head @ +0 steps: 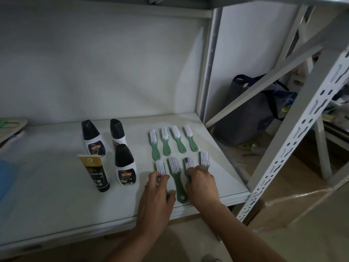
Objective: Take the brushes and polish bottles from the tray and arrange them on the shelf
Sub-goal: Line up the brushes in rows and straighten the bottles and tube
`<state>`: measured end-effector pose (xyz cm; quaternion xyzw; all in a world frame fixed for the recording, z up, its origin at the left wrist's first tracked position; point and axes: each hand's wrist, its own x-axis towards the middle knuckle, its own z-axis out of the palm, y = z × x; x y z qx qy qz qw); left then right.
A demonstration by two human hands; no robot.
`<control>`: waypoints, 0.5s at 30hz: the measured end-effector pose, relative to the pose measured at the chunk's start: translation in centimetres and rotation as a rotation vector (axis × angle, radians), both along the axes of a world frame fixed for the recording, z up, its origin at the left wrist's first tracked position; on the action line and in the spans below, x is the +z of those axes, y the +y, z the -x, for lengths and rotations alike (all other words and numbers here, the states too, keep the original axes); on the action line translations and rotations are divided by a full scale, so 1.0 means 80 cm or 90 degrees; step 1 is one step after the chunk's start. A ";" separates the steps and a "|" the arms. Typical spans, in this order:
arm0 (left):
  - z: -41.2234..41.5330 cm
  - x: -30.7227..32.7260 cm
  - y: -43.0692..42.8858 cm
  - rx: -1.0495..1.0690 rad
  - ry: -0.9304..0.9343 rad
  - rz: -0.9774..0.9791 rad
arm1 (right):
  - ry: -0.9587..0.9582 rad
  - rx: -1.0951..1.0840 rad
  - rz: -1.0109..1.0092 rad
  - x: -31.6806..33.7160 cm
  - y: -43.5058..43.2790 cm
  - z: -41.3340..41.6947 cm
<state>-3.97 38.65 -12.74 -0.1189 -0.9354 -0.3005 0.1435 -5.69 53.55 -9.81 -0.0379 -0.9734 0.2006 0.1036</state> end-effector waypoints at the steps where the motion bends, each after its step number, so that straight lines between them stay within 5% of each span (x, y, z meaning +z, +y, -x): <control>1: 0.000 0.000 0.001 0.002 0.002 0.001 | 0.000 0.004 0.002 -0.001 0.001 0.000; 6: 0.002 -0.002 0.001 0.000 0.005 -0.003 | 0.014 0.028 0.026 -0.007 0.003 -0.003; 15: -0.005 -0.001 -0.005 -0.025 0.068 0.045 | -0.010 -0.142 -0.010 -0.010 0.046 -0.004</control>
